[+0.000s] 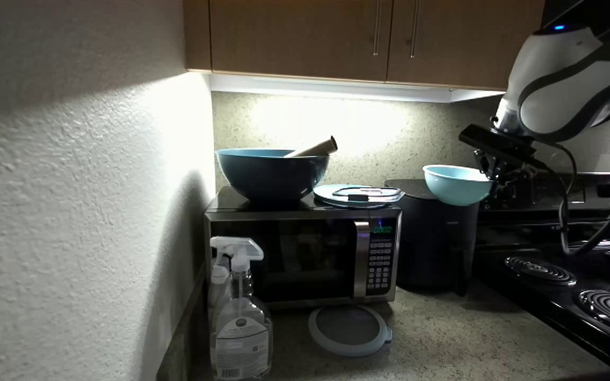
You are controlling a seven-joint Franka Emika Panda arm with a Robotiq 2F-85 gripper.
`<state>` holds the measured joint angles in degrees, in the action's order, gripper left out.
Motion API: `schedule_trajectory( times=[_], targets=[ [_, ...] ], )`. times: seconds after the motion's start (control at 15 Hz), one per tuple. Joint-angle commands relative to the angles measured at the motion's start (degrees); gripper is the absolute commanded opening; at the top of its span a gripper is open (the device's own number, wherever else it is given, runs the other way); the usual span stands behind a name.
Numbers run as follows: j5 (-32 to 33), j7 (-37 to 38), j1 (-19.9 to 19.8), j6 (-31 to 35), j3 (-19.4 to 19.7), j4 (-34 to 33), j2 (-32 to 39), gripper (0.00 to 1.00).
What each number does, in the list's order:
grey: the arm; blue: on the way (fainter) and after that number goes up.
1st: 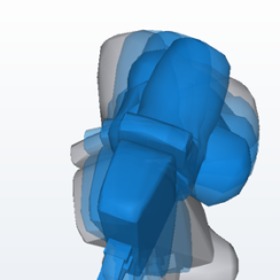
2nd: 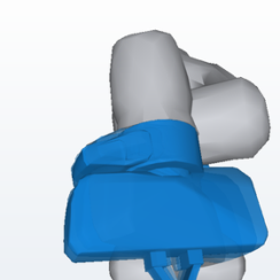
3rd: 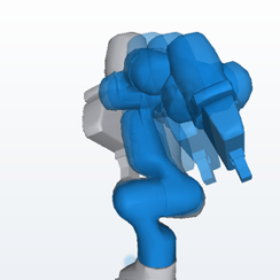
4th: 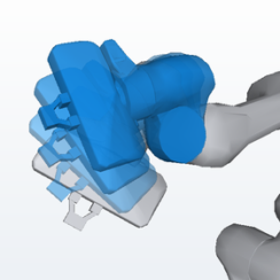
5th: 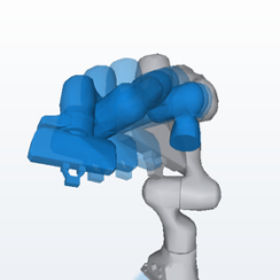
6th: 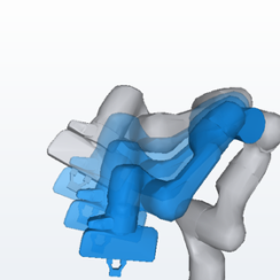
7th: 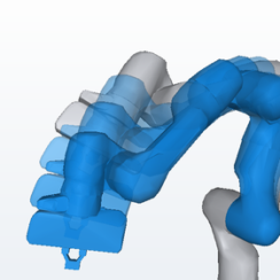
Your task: Pick up the light blue bowl and place it on the countertop
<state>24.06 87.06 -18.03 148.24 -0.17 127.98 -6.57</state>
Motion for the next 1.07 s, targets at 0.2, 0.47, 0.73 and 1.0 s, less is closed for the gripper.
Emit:
schedule_trajectory(
  times=[0.2,0.47,0.73,1.0],
  targets=[
    [2.89,12.19,1.21,-17.74,-1.0,12.41,-18.1,0.02],
    [0.52,10.03,2.26,-18.15,-0.72,15.02,-21.81,0.02],
    [-5.92,4.81,5.2,-13.76,1.94,13.26,-17.64,0.02],
    [-20.55,-5.38,9.48,-13.08,5.39,12.4,-12.59,0.02]
  ],
)
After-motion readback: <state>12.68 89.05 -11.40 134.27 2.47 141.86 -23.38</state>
